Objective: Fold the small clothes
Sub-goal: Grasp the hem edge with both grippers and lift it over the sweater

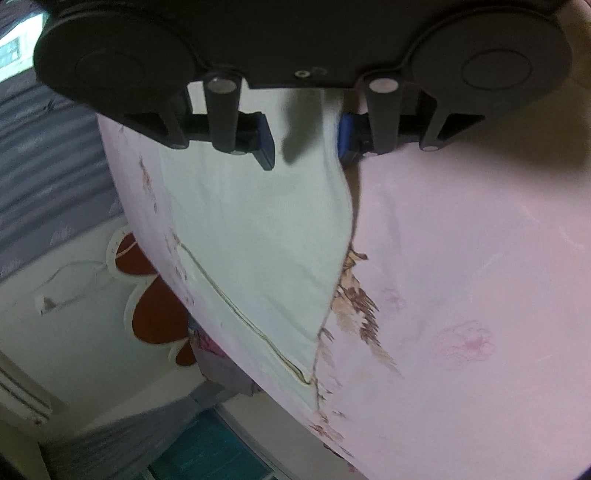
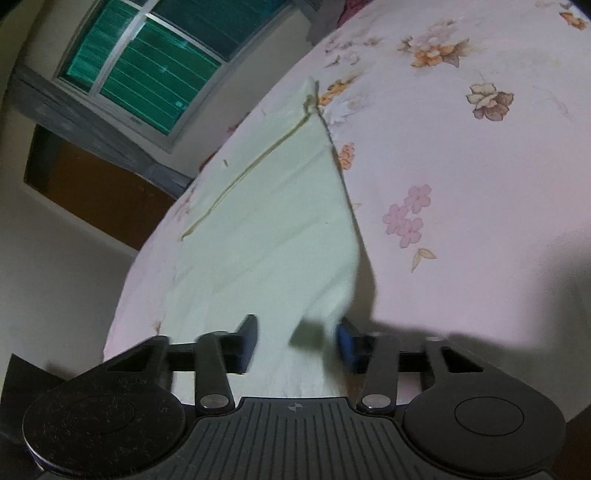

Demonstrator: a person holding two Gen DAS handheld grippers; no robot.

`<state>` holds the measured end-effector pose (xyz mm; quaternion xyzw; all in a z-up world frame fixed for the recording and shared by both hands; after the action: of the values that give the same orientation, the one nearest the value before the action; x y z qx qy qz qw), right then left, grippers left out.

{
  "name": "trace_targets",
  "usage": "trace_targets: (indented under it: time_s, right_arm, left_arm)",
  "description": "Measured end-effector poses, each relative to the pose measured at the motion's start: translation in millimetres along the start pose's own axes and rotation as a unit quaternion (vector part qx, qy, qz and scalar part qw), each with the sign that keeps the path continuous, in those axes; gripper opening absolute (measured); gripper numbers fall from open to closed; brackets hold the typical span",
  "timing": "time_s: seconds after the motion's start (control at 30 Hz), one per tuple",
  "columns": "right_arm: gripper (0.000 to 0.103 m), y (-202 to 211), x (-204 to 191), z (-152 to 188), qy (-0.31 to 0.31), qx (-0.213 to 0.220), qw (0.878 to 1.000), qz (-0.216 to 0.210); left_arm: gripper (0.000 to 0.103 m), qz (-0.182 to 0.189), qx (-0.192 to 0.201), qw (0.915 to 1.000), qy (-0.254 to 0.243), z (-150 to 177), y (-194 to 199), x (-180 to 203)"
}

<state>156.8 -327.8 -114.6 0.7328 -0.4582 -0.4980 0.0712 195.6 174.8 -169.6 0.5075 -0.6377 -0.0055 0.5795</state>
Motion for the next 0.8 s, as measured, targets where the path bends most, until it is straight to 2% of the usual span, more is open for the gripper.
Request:
trace_targets:
  time_s: [0.03, 0.07, 0.1, 0.13, 0.17, 0.2, 0.27, 0.3, 0.37, 0.4, 0.43, 0.53, 0.57, 0.67, 0.8]
  right_arm:
    - [0.028, -2, 2, 1, 0.001, -0.009, 1.0, 0.009]
    - [0.02, -1, 5, 5, 0.001, -0.013, 1.0, 0.007]
    - [0.008, 1, 7, 9, -0.003, -0.015, 1.0, -0.001]
    - [0.005, 2, 10, 12, -0.013, -0.02, 1.0, -0.014]
    - [0.005, 1, 12, 16, -0.017, -0.024, 0.999, -0.022]
    - [0.003, 0, 11, 17, -0.012, -0.025, 0.999, -0.022]
    - [0.003, 3, 10, 15, -0.002, -0.017, 1.0, -0.019]
    - [0.002, 8, 7, 10, 0.0, -0.004, 1.0, -0.022]
    - [0.002, 25, 1, 1, 0.007, 0.031, 0.998, -0.045]
    - [0.002, 29, -2, -4, 0.014, 0.037, 0.998, -0.043]
    - [0.002, 28, -2, -5, 0.02, 0.031, 0.999, -0.032]
    - [0.002, 0, 8, -2, 0.028, -0.037, 0.999, 0.027]
    - [0.002, -2, 10, 0, 0.03, -0.04, 0.998, 0.028]
    - [0.002, 11, 2, -11, 0.031, -0.001, 1.0, 0.003]
    - [0.002, 29, -19, -49, 0.053, 0.055, 0.997, -0.018]
  left_arm:
    - [0.03, 0.006, -0.009, 0.9999, -0.006, 2, 0, 1]
    - [0.028, 0.011, -0.016, 0.9998, -0.011, 6, 1, 1]
    - [0.025, 0.01, -0.019, 0.9996, -0.015, 8, 1, 0]
    - [0.017, 0.009, -0.021, 0.9996, -0.02, 9, 0, -1]
    - [0.009, 0.003, -0.019, 0.9996, -0.022, 9, -1, -3]
    - [0.005, 0.002, -0.014, 0.9997, -0.019, 10, 2, -4]
    - [0.005, 0.03, 0.01, 0.9994, -0.017, 10, 15, -1]
    - [0.005, 0.031, 0.022, 0.9989, -0.026, 11, 20, 3]
    - [0.005, 0.011, 0.028, 0.9987, -0.042, 13, 21, 5]
    - [0.005, -0.006, 0.021, 0.9989, -0.043, 14, 16, 2]
    - [0.005, -0.025, 0.01, 0.9989, -0.038, 16, 8, -3]
    - [0.005, -0.018, 0.021, 0.9995, -0.017, 16, 9, -2]
    - [0.004, -0.013, 0.028, 0.9993, -0.021, 15, 13, 3]
    - [0.004, 0.011, 0.056, 0.9983, -0.013, 2, 28, 16]
    - [0.004, 0.053, 0.089, 0.9945, -0.014, -31, 36, 47]
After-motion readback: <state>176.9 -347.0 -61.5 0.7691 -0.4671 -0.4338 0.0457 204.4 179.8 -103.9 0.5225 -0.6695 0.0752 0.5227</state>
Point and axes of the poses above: each gripper's, at about its wrist camera, not at the fingertips, and y roughly against the way its jaws point, x to its right, z to its underside, the point moved 1 cm from there along -y, roughly the way its jaws point, and after that the axes turned 9 degrees about y, right-handed, at the moved point
